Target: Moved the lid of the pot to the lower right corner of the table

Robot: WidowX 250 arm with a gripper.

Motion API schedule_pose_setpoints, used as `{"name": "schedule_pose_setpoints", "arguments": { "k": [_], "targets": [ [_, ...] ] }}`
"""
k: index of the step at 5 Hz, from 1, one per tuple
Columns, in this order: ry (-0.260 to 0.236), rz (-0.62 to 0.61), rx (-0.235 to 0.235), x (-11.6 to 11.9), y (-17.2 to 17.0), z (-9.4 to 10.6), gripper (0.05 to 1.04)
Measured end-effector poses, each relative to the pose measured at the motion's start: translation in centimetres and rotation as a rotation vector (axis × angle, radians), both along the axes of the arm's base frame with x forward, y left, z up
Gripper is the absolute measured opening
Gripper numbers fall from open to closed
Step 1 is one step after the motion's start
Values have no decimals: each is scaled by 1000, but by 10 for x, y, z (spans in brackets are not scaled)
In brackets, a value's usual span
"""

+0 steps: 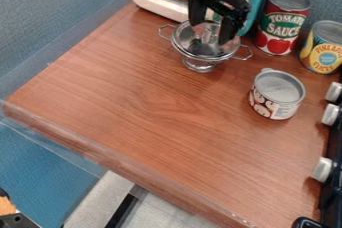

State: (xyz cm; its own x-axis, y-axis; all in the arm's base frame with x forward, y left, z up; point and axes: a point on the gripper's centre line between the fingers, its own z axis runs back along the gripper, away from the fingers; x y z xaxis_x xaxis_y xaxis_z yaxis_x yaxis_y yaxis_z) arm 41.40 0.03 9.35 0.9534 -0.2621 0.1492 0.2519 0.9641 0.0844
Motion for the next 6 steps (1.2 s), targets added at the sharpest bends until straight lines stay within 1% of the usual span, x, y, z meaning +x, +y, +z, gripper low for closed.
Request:
{"name": "schedule_pose_setpoints", "arguments": {
  "k": [1,2,3,4,5,6],
  "targets": [
    [15,-22,-2,6,0,-3,952],
    [34,-42,2,6,2,-9,670],
    [41,-40,9,6,3,-8,366],
    [35,-50,15,7,2,-9,152],
    [44,-70,37,4,-1,-10,61],
    [58,-76,23,-1,-5,-10,53]
  ]
}}
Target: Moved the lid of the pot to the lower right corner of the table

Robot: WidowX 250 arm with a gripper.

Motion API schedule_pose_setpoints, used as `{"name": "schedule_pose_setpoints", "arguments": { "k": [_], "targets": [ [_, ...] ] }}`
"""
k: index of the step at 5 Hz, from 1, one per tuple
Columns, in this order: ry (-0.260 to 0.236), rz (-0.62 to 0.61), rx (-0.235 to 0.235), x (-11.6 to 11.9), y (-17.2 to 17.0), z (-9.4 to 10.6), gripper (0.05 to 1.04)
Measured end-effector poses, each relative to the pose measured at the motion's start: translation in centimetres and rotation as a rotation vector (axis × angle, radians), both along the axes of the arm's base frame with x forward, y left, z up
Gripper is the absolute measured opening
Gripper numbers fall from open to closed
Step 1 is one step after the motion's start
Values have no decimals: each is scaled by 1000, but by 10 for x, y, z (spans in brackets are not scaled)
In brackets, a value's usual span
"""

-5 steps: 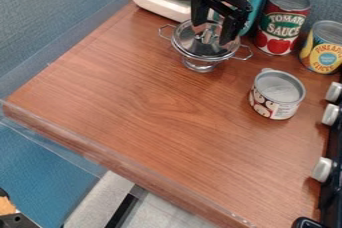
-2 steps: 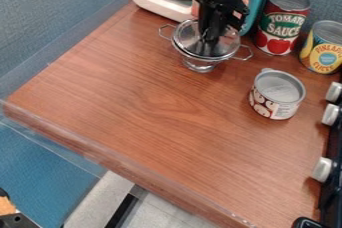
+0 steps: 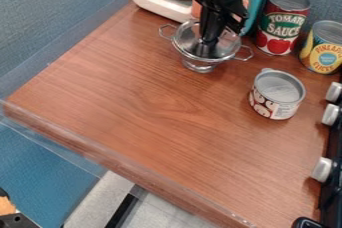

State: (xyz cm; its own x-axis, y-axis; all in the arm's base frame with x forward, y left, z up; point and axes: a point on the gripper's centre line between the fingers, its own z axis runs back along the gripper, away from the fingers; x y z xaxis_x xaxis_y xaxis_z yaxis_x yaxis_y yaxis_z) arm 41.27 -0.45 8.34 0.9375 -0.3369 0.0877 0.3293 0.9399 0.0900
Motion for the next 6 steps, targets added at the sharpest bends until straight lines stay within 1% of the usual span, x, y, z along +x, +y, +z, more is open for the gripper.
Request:
{"name": "schedule_pose_setpoints", "arguments": {
  "k": [1,2,3,4,5,6],
  "targets": [
    [-42,-6,-17,-3,-4,20,53],
    [-115,3,-35,-17,-5,57,53],
    [-167,39,-68,-46,-6,82,52],
    [-172,5,-95,-85,-27,84,52],
    [-111,-104,-99,-115,-62,59,52],
    [-88,-176,-116,-130,-87,39,52]
  ]
}}
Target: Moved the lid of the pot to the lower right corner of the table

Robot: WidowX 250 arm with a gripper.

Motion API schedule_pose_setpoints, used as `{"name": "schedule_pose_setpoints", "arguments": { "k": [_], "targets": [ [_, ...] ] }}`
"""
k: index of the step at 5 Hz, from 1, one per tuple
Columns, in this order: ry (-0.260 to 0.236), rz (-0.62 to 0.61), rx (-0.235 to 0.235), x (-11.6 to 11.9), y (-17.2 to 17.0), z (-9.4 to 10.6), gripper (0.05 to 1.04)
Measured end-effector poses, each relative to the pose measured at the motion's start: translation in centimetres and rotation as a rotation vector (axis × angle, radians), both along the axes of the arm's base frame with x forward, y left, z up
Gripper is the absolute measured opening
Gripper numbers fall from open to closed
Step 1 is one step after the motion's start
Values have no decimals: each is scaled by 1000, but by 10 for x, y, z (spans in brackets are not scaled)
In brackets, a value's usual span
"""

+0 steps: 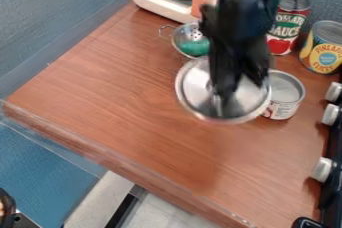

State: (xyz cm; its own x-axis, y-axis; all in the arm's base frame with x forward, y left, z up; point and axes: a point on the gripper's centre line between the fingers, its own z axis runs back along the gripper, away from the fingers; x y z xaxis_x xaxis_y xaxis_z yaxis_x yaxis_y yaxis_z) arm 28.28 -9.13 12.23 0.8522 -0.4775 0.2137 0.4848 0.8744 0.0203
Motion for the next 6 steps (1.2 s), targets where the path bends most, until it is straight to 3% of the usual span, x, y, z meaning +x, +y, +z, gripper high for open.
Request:
{"name": "schedule_pose_setpoints", "arguments": {
  "k": [2,3,5,6],
  "targets": [
    [81,-90,40,-12,-27,-45,52],
    [120,-100,99,-13,-24,-66,52],
    [153,-159,125,-15,-33,-79,74],
    [173,-165,141,-17,-34,-76,222]
  ]
}}
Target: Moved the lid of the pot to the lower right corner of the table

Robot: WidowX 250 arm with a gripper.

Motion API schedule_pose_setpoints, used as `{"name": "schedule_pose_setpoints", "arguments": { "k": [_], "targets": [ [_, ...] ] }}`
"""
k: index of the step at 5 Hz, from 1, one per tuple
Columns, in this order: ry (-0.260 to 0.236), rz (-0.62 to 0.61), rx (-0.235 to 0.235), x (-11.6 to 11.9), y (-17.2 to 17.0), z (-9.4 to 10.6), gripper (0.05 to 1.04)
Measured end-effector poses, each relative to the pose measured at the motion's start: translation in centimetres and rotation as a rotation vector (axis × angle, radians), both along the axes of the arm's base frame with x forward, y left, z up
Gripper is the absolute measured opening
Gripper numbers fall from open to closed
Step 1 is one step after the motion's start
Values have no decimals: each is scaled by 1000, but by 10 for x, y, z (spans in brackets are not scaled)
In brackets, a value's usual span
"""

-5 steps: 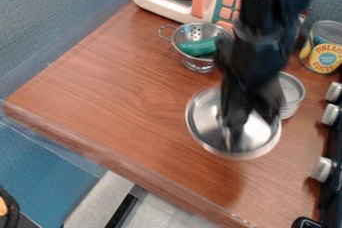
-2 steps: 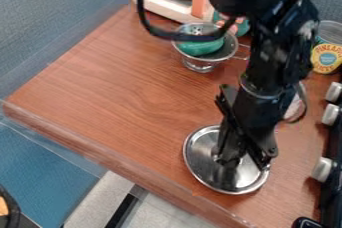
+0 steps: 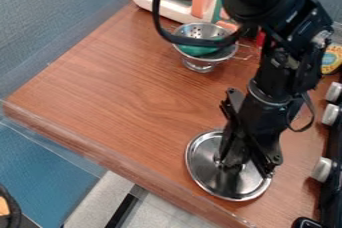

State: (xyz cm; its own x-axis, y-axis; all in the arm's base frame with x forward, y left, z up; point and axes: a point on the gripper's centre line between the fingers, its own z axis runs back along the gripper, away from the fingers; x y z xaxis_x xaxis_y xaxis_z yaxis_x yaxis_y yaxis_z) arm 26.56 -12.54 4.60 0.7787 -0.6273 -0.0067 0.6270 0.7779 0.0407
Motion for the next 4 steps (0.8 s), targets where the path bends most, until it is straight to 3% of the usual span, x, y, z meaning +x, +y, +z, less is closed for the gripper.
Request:
{"name": "schedule_pose_setpoints", "arguments": {
  "k": [1,2,3,4],
  "targets": [
    [-15,2,-7,-1,0,10,480],
    [-74,8,-39,3,-1,35,793],
    [-128,18,-53,6,4,61,1002],
    [-138,21,-58,7,4,64,1003]
  ]
}}
